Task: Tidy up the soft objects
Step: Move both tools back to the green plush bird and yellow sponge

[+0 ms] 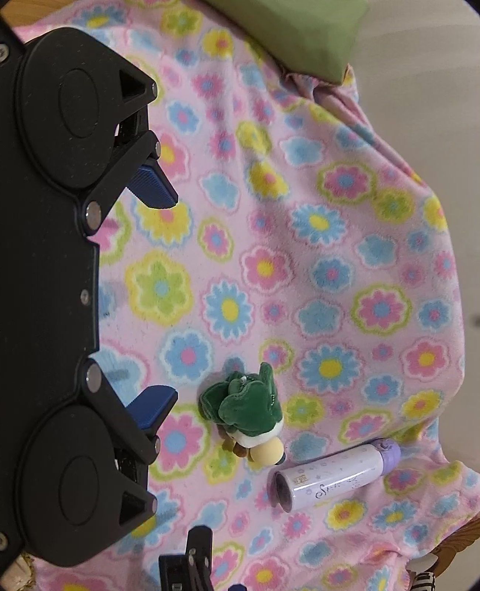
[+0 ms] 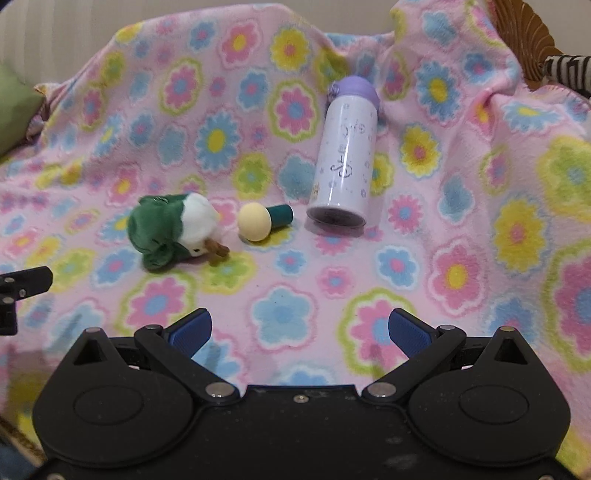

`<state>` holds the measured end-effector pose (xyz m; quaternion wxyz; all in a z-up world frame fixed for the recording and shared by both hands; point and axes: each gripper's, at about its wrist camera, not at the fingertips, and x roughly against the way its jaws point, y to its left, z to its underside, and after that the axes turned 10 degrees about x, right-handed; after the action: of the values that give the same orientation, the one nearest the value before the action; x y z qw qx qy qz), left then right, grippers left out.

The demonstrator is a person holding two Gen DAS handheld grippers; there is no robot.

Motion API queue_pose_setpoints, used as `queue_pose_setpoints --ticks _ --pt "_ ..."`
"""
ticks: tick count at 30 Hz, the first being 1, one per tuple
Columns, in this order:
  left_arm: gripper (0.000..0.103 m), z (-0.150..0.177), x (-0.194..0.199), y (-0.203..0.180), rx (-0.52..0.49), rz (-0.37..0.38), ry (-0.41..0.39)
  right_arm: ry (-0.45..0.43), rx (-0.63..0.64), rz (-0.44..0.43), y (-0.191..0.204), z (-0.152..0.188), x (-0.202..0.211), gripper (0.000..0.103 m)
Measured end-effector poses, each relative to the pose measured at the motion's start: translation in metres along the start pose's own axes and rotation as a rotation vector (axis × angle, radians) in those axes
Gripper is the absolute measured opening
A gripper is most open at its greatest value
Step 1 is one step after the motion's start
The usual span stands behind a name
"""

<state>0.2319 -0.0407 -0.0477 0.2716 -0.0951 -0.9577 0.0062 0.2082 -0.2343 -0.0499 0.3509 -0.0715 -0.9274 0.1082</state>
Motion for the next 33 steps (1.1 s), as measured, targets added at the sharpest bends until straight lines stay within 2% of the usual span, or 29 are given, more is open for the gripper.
queue_pose_setpoints --ticks 4,13,21,25,29,33 --pt "0.1 -0.001 -0.008 -0.005 -0.008 0.009 -0.011 0.013 -0.001 0.013 -0.001 -0.006 -0.024 0.102" --pt "0.1 -0.019 -0.015 -0.02 0.008 0.097 -0.026 0.028 0.027 0.056 0.0 -0.024 -0.064 0.102" --pt "0.1 -0.043 -0.028 -0.05 -0.019 0.163 -0.031 0.042 -0.045 0.005 -0.009 -0.018 -0.078 0.102" --pt "0.1 -0.056 -0.049 -0.068 0.006 0.153 -0.004 0.038 -0.046 0.017 -0.006 -0.017 -0.079 0.102" --pt "0.1 -0.064 -0.074 -0.084 0.007 0.147 0.06 0.039 -0.054 0.016 -0.007 -0.017 -0.08 0.102" --pt "0.1 -0.062 -0.093 -0.092 -0.025 0.069 0.113 0.039 -0.061 0.012 -0.008 -0.016 -0.08 0.102"
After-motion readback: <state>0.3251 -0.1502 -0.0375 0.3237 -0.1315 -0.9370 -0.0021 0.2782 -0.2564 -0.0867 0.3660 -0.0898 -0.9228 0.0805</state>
